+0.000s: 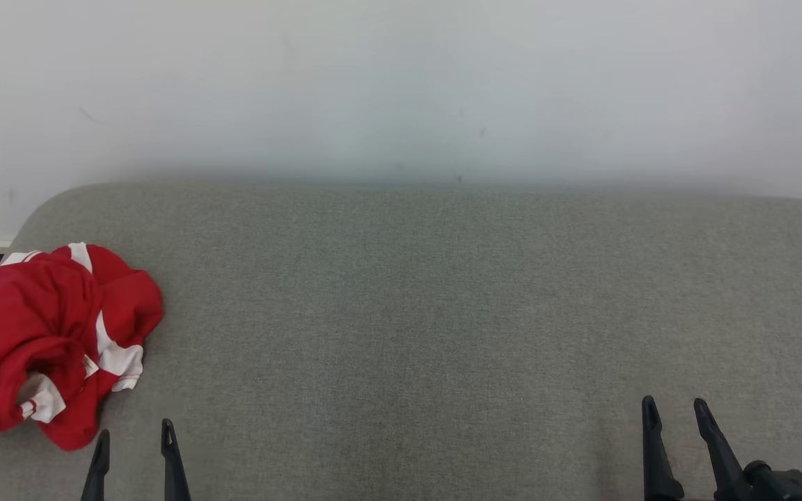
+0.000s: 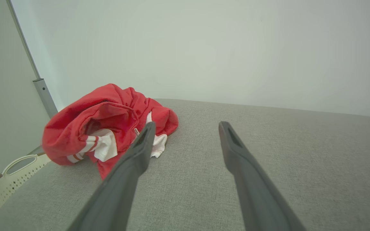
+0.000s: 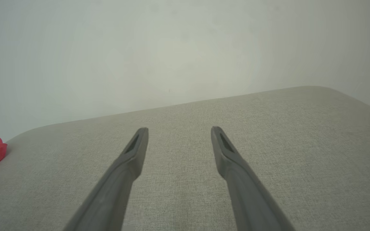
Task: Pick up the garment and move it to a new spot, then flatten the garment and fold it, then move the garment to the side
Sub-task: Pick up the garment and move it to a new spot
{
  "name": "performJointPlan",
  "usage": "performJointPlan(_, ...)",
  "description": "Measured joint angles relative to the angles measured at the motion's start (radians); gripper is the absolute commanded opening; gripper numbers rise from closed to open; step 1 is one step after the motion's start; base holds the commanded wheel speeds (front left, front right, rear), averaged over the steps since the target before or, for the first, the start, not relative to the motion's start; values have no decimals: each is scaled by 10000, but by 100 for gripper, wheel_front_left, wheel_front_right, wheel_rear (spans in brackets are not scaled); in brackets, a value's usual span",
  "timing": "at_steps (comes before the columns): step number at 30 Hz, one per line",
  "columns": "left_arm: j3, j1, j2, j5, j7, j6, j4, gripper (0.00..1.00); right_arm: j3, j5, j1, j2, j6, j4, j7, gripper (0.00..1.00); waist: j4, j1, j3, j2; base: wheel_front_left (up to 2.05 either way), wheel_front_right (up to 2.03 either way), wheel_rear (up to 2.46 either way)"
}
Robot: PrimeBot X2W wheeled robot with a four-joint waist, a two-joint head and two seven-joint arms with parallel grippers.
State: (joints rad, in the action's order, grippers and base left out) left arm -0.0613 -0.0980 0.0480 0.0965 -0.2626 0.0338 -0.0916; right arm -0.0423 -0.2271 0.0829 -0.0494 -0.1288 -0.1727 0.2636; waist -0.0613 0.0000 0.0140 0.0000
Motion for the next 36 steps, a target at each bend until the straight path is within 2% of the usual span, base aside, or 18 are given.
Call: performJointPlan(36,-205,-257,0,-23,0,-130,-92,100,349,-92,294,2,-2,-15,4,100,-3326,0,211,0,0,0,0)
